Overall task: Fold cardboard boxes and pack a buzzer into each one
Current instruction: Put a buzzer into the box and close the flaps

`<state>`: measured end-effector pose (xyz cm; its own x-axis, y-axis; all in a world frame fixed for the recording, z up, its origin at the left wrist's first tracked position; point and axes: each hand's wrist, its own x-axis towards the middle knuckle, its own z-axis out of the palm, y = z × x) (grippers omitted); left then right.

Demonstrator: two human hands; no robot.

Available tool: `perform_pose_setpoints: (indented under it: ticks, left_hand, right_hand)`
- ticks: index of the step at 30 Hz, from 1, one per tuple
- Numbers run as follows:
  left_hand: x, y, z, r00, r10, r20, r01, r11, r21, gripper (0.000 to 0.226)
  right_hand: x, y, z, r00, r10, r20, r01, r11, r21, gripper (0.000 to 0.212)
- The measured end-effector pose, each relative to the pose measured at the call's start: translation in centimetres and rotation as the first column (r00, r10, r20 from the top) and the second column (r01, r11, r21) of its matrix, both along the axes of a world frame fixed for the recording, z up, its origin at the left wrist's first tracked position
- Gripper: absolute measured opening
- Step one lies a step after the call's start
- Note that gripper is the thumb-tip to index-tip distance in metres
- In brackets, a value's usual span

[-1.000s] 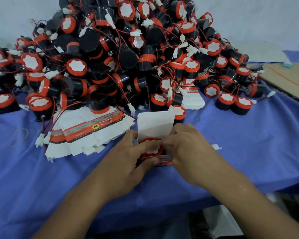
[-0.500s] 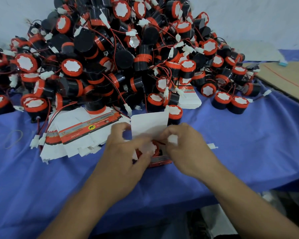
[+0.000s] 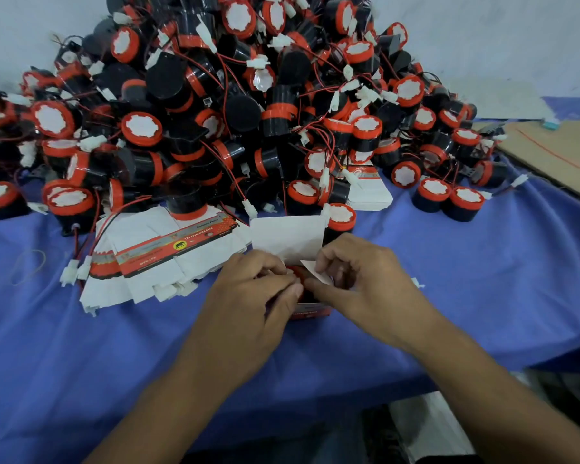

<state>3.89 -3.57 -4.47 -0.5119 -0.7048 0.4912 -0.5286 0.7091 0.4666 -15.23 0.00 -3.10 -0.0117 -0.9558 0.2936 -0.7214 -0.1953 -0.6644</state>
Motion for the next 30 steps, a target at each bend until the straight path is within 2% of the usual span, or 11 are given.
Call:
perform_pose_setpoints:
  ticks: [5, 7, 10, 13, 15, 16, 20, 21, 24, 27, 30]
  left_hand:
    - [0.4, -0.5, 0.5, 0.998, -0.02, -0.057, 0.027, 0.991, 0.133, 0.017]
    - [0.5, -0.6, 0.3, 0.987, 0.045, -0.155, -0.009, 0.975, 0.223, 0.011]
    - [0.4, -0.5, -0.1, 0.94, 0.175, -0.294, -0.05, 0.921, 0.386, 0.042]
    - [0.4, -0.5, -0.1, 0.93, 0.152, -0.336, 0.005, 0.906, 0.423, 0.08]
    - [0.7, -1.0, 0.1, 0.944, 0.082, -0.321, 0.071, 0.897, 0.437, 0.074]
    - [0.9, -1.2, 0.3, 0.954, 0.054, -0.296, 0.083, 0.898, 0.432, 0.064]
    - [1.5, -1.5, 0.3, 0.982, -0.054, -0.183, 0.105, 0.954, 0.282, 0.022]
    - [1.6, -1.5, 0.3, 0.987, -0.071, -0.143, 0.104, 0.965, 0.241, 0.02]
    - [2.0, -1.5, 0.2, 0.994, -0.078, -0.076, 0.095, 0.962, 0.254, 0.045]
    - [2.5, -1.5, 0.4, 0.992, -0.125, 0.033, 0.11, 0.949, 0.295, 0.062]
    - [2.7, -1.8, 0.3, 0.983, -0.146, 0.108, 0.11, 0.953, 0.284, 0.064]
  right_hand:
    - [-1.0, 0.5, 0.6, 0.991, 0.13, -0.016, -0.127, 0.986, 0.104, 0.032]
    - [-1.0, 0.4, 0.4, 0.993, 0.117, 0.013, -0.118, 0.984, 0.13, 0.023]
    - [-1.0, 0.1, 0.0, 0.993, 0.032, 0.115, -0.055, 0.978, 0.2, 0.017]
    - [-0.9, -0.2, -0.2, 0.964, -0.023, 0.264, -0.047, 0.965, 0.256, 0.048]
    - [-0.9, -0.3, -0.2, 0.941, 0.029, 0.336, -0.111, 0.967, 0.227, 0.065]
    - [-0.9, -0.3, -0.3, 0.94, 0.068, 0.335, -0.142, 0.969, 0.203, 0.063]
    - [-1.1, -0.1, -0.6, 0.964, 0.115, 0.239, -0.151, 0.979, 0.138, 0.026]
    - [-1.1, 0.0, -0.6, 0.967, 0.124, 0.221, -0.151, 0.983, 0.109, 0.022]
    - [-1.3, 0.1, -0.3, 0.968, 0.183, 0.172, -0.2, 0.976, 0.09, 0.018]
    - [-2.0, 0.3, 0.1, 0.968, 0.249, 0.038, -0.252, 0.956, 0.152, 0.035]
    - [-1.9, 0.5, 0.3, 0.965, 0.255, -0.066, -0.244, 0.959, 0.144, 0.05]
